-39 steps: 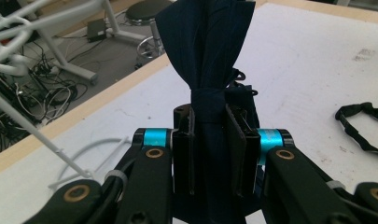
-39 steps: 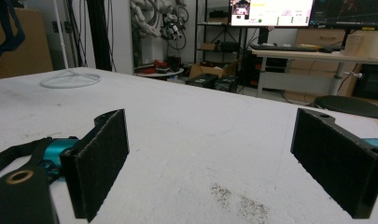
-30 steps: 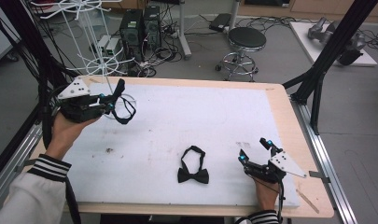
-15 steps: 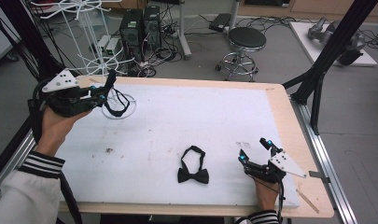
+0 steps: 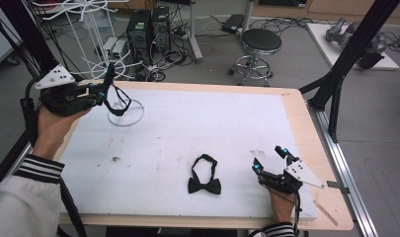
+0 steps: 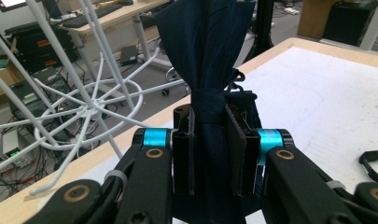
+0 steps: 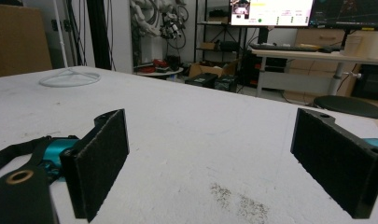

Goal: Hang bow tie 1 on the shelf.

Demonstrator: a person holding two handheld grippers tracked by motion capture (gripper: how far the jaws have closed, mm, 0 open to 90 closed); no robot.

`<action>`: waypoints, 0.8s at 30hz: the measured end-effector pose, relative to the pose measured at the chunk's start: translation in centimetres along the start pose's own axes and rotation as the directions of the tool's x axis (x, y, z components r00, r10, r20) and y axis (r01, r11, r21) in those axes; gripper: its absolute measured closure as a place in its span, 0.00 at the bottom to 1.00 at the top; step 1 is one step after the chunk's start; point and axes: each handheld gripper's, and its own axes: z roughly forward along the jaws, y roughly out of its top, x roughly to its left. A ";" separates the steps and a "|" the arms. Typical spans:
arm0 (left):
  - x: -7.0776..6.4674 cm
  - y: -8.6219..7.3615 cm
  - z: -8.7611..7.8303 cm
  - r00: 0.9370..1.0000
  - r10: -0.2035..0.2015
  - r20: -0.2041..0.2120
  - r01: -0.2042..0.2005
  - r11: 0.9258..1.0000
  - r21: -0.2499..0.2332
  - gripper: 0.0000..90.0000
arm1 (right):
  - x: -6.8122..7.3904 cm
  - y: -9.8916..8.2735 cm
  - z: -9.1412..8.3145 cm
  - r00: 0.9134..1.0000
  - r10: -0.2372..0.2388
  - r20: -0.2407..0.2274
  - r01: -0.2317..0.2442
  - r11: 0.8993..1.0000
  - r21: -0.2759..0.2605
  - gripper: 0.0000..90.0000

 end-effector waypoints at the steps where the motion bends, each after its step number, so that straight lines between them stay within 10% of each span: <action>1: 0.1 0.0 0.0 1.000 0.000 -0.005 0.000 1.000 0.003 0.82 | 0.0 0.0 0.0 1.000 -0.006 0.001 0.006 1.000 -0.002 0.12; 24: 2.1 1.6 1.6 0.995 0.013 -0.101 -0.006 0.997 0.077 0.82 | 0.0 0.0 0.0 1.000 0.001 -0.001 -0.001 1.000 0.003 0.12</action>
